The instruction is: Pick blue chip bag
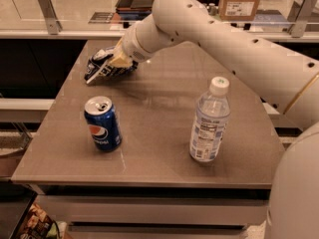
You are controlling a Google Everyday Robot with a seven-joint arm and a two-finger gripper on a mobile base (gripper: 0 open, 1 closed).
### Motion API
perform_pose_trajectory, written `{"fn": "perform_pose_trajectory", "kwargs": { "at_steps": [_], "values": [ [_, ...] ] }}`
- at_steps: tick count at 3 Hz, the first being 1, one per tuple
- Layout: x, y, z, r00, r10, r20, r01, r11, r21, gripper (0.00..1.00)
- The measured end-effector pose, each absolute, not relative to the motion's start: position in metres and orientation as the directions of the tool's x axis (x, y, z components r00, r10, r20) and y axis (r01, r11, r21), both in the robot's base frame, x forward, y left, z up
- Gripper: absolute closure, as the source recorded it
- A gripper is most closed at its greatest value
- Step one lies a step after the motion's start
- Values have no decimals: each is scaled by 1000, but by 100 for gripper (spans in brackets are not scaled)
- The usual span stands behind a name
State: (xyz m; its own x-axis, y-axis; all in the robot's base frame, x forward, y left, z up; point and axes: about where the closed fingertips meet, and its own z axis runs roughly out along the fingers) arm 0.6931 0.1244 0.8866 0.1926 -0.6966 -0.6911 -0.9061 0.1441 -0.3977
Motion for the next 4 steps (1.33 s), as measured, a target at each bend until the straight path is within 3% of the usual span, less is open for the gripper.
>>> {"fn": "perform_pose_trajectory", "kwargs": {
  "at_steps": [4],
  "values": [
    [686, 92, 972, 253, -595, -763, -858, 226, -461, 100]
  ]
}}
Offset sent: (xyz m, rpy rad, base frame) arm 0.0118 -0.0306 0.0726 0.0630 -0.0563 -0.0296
